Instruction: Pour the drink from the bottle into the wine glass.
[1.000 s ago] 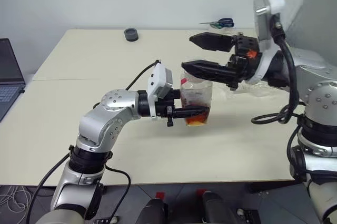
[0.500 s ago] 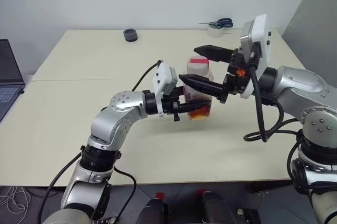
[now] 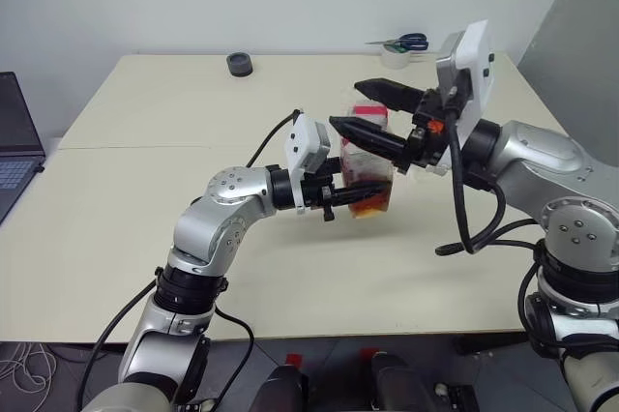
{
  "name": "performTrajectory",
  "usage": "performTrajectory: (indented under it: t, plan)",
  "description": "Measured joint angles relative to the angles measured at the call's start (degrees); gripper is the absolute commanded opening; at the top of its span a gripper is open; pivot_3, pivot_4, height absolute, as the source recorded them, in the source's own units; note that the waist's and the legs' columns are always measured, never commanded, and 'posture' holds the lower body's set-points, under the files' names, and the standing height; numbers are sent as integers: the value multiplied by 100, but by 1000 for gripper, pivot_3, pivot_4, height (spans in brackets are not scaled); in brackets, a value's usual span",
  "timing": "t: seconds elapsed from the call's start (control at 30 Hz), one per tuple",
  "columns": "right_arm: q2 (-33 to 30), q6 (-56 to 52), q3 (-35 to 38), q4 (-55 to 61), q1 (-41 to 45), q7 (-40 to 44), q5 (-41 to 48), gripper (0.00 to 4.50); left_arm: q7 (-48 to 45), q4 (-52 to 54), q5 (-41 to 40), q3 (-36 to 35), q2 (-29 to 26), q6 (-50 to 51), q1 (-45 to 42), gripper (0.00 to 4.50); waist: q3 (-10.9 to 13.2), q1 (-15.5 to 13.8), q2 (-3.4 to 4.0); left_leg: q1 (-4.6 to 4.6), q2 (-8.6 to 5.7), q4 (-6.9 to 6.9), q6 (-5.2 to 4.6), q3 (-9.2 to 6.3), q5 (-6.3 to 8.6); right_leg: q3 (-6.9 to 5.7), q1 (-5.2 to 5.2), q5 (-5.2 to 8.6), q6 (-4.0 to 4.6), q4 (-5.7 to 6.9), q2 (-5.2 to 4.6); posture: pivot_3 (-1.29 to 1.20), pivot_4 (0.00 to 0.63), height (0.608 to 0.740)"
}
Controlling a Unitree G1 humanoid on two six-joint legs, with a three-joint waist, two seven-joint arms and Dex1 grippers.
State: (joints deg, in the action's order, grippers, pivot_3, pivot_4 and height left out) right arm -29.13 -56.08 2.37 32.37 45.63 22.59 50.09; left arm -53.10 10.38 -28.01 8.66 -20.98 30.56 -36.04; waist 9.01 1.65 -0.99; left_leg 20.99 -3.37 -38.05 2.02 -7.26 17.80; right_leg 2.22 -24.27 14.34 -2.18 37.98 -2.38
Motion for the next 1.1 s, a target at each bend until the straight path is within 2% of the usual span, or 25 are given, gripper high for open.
performTrajectory:
  t: [0.03,0.47,0.63,0.77,0.97,1.1]
  plan:
    - [-1,-14,11,0,0,-26,43,1902,-1,-1,3,-1,-1,-6,-3,1791,0,0,0,0,0,0,0,0,0,0,0,0,0,0,0,0,150,740]
    - [-69,-103,78,-9,22,-119,289,1914,-35,0,2,3,4,-3,-20,1791,0,0,0,0,0,0,0,0,0,-1,0,0,0,0,0,0,150,740]
    - [-250,121,-70,-628,379,998,287,1914,-370,133,-307,-95,-269,168,-41,1791,1,24,1,-5,5,3,-2,6,1,-3,0,0,0,1,9,0,150,740]
    - [-118,220,-316,-1594,1137,2145,411,1914,-886,331,-758,-329,-760,392,-166,1791,6,47,7,-8,8,5,-3,3,2,-7,1,0,0,1,14,0,150,740]
    - [133,211,-400,-2296,1515,2659,435,1914,-1022,335,-1077,-482,-940,646,-250,1791,7,-4,6,-1,-1,-1,-3,0,2,-6,3,0,0,-4,3,0,150,740]
    - [44,199,-414,-2424,1523,2845,384,3295,-1004,413,-1107,-435,-968,701,-240,1791,7,-2,6,-1,0,0,-3,0,2,-6,1,0,0,-5,2,0,150,740]
